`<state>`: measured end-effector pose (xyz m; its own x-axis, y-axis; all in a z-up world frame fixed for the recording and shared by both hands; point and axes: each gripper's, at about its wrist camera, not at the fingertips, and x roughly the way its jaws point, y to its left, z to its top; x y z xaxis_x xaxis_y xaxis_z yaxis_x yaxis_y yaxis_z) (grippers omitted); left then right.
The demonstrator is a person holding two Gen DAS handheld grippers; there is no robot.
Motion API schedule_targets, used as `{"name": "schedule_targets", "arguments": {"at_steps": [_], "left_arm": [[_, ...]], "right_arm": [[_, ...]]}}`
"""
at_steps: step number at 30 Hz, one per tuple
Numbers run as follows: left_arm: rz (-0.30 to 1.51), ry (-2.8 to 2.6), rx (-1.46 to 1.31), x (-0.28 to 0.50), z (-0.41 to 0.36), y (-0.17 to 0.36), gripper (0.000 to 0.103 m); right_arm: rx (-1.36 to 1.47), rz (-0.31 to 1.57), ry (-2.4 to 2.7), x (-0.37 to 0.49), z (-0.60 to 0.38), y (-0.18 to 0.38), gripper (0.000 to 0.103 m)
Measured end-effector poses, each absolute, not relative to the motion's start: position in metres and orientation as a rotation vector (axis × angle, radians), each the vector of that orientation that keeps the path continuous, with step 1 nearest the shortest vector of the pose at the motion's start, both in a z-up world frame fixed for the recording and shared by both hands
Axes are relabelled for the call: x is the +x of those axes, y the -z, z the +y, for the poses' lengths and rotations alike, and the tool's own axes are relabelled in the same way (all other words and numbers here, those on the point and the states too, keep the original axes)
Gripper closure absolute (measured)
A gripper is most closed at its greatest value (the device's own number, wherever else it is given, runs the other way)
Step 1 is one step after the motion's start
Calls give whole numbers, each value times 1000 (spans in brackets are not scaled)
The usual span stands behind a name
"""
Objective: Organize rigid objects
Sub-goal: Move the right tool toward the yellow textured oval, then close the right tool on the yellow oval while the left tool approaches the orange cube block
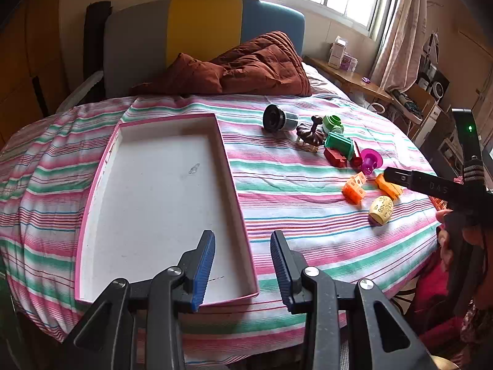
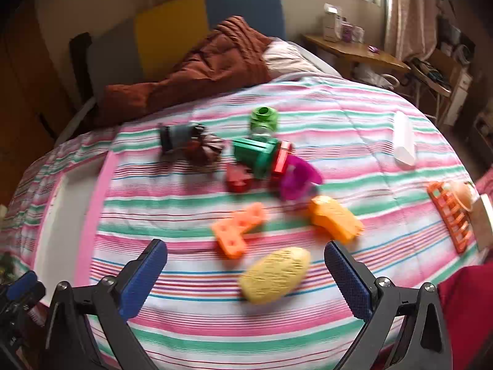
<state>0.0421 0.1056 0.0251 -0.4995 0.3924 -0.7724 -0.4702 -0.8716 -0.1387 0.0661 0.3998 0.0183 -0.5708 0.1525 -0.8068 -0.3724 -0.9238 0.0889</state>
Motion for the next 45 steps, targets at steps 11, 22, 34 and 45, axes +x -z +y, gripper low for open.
{"name": "schedule_targets", "arguments": {"at_steps": [11,22,34,45], "left_arm": [[138,-2209,-1241,40,142,-13,65],[100,-2154,-1249,39,150,-13,52],[127,-2123,-1242,40,168,-11,41],[129,-2095,-1287,38,182,-4,41]], "right_arm": [[-1469,526,-2453,73,433,20,38],[-1529,386,-2492,48,452,25,60],[-1582,500,-2500,62,445,20,44],[-1439,441,-2451,55,496,21,62]]}}
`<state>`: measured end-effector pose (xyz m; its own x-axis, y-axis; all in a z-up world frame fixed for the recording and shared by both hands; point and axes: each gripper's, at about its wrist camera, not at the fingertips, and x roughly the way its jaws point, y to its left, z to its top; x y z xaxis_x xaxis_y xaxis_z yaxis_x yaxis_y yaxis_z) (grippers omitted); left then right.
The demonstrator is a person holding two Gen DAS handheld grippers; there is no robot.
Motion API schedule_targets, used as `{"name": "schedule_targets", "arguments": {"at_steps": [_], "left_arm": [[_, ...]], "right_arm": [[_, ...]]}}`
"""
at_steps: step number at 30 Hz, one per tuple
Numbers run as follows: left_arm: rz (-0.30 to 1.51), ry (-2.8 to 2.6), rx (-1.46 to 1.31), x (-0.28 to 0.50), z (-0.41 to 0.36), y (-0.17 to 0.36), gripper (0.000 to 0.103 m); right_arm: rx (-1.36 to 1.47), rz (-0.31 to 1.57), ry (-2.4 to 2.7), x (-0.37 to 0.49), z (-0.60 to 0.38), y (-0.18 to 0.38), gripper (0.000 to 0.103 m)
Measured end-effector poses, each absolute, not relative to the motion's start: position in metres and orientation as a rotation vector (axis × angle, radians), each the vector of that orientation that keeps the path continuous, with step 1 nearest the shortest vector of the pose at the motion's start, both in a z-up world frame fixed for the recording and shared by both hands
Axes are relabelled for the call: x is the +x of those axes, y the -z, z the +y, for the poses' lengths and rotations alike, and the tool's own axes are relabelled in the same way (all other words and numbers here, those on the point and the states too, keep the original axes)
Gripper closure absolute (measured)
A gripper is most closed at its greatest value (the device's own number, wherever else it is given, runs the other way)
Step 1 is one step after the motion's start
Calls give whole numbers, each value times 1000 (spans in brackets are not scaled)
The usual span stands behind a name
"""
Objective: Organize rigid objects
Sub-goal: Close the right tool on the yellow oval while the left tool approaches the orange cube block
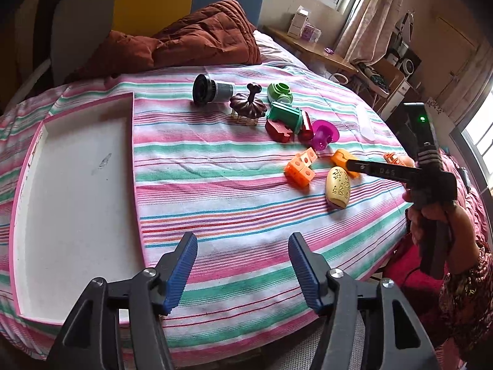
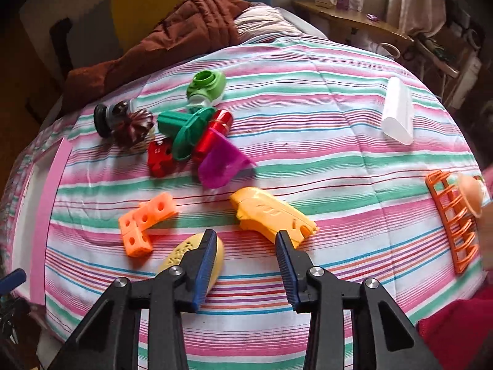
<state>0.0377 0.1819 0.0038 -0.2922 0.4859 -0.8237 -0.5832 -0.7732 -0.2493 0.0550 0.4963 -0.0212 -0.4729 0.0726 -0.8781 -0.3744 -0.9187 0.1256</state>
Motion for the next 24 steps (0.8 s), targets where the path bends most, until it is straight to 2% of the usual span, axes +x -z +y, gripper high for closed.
{"name": "schedule_targets", "arguments": {"at_steps": [2,4,11,14,16,24], "left_arm": [[125,-2096,-1308,35,184,0,41],[133,-2108,-1313,34,187,2,41],[147,-2169,-1292,33,194,0,41],[141,-2164,-1299,30,198,1,41],[145,-2160,-1294,31,202,1,41],[224,-2117,-1257,32,231,2,41]], "right_arm": [[-1433,560,-2449,60,502,20,53],[-1437,615,-2467,61,494,18,52],[-1540,412,-2511,50,440,26,51],[-1597,346,-2524,47,434,35,55],[-1595,333,-2515,47,443,34,58],[-1501,417,-2485,56,485,18,58]]}}
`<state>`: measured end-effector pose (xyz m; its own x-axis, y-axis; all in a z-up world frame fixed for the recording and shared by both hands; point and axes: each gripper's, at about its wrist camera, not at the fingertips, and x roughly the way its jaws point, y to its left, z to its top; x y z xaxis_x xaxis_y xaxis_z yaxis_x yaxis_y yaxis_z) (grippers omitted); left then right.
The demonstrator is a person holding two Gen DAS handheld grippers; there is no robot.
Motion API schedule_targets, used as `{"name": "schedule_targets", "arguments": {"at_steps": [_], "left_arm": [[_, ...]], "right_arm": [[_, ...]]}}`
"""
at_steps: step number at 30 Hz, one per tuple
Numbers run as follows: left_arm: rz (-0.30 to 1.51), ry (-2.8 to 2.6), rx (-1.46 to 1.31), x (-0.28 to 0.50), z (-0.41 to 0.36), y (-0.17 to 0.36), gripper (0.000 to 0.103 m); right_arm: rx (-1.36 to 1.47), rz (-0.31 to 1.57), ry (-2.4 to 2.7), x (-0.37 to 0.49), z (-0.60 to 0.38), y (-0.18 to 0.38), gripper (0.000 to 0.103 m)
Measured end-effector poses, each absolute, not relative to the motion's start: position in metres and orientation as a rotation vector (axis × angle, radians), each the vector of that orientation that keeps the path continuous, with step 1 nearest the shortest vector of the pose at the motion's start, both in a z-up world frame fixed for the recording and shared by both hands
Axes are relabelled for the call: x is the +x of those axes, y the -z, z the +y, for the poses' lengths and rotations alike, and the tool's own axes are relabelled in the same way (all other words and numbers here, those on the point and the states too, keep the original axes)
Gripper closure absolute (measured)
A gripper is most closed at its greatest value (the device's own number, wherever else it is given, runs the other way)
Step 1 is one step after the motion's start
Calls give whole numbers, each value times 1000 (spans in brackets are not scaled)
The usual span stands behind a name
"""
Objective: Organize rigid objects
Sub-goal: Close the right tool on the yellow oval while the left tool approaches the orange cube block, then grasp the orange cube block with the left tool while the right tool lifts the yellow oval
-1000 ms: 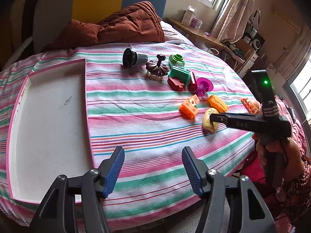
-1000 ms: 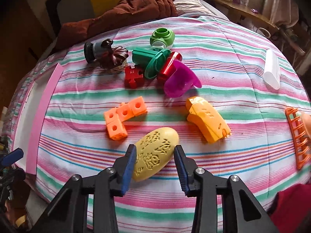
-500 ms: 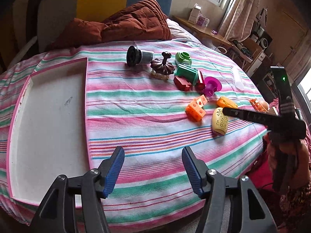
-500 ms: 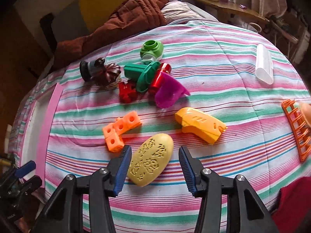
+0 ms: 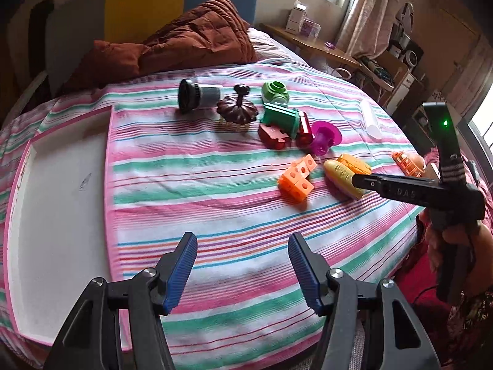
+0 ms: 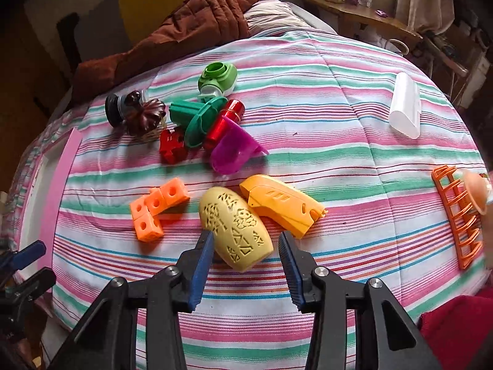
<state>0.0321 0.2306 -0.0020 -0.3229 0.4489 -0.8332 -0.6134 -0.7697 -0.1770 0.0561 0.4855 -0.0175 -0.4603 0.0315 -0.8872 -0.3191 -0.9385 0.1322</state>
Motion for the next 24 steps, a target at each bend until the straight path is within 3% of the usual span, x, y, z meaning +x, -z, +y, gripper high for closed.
{"name": "schedule_targets", "arguments": {"at_steps": [13,15,16,17,21,22,23,24], "left_arm": [[348,-2022,-1207,15,297,19,41],[371,-1979,-1195,10,309,22,41],[396,-1977,-1182,9,315,23,41],[413,-1972,-1161,8,320,23,41],[506,-1932,-1111,7,343,27,41],[533,-1911,-1107,8,348,30,41],[562,-1894,-1095,9,352,32,41],[606,-1887,-1069,12,356,35,41]], "right_arm": [[-1515,275,-2526,41,472,30,65],[-1516,308,-2531,44,476,27,77],[-1509,332,-2535,47,478,24,90],[-1509,356,-2535,49,480,23,94],[-1491,443,-2550,50,486,22,93],[-1472,471,-2565,49,487,20,87],[-1461,488,-2579,47,487,19,71],[-1455,486,-2591,45,487,18,64]]}}
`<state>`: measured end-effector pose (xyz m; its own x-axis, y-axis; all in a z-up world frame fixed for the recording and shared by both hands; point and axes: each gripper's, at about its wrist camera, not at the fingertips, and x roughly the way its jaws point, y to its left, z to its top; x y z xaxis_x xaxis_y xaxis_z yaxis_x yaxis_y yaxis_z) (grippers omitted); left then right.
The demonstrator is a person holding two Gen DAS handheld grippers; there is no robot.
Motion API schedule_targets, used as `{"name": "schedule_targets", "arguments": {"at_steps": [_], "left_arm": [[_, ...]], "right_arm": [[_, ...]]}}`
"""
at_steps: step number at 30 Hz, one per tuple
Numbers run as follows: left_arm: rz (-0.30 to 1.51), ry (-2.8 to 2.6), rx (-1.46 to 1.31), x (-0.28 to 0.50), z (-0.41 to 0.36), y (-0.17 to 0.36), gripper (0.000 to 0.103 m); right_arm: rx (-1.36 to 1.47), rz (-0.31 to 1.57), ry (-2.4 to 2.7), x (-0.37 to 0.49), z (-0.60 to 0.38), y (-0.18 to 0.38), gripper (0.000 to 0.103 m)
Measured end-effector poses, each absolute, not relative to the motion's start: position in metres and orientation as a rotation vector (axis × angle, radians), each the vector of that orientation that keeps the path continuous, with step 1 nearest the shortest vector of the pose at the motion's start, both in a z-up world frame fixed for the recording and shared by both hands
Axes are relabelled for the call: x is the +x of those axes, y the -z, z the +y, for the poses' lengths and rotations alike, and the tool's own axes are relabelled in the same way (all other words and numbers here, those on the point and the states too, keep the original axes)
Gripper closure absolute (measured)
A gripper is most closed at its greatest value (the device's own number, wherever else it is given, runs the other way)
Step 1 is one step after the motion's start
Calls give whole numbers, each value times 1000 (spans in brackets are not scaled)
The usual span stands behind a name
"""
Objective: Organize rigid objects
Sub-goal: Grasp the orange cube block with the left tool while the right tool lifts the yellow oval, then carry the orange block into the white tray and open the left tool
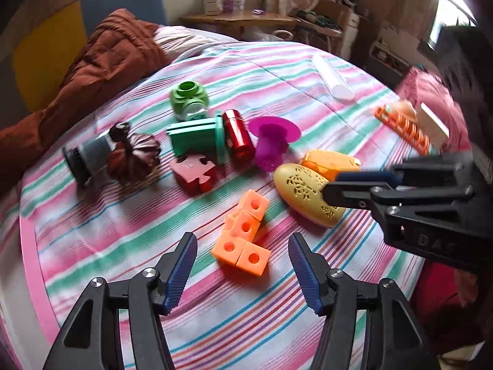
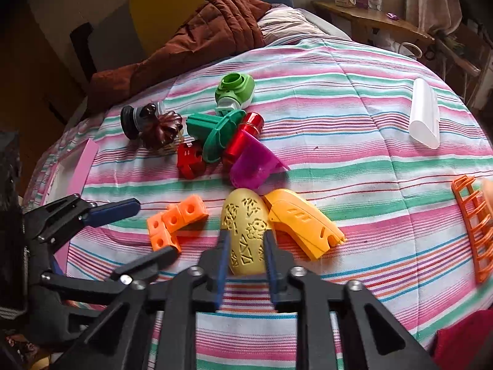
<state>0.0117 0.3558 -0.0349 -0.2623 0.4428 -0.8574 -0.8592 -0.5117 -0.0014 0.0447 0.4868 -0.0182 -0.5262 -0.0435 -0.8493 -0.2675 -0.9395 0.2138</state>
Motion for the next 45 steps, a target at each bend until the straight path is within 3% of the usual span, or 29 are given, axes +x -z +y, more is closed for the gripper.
{"name": "schedule_targets", "arguments": {"at_steps": [1,4,10,13,14,17,23,45], "left_arm": [[652,-1886,-1050,14,359,39,41],[711,-1878,-1040,12,365,50,41],[585,-1890,-1093,0,358,56,41],[635,-1894,-1070,4,362,59,41],[647,-1894,-1060,6,362,60,42],[603,-1874,-1080,6,358,59,58],[598,-1911,-1130,7,345,56,60],[64,-2106,-1194,-26,196,8,60]], "right_arm": [[-1452,471,-2594,43,485,19,57],[-1505,396,-2557,31,479,30,57],[-1521,389,-2523,31,481,37,59],[-1524,402,-2517,33,483,37,59],[-1525,407,-2516,34,483,37,59],[-1526,397,-2516,35,482,37,59],[-1521,373,-2513,36,479,36,59],[-1525,285,-2610,39,446,35,59]]}}
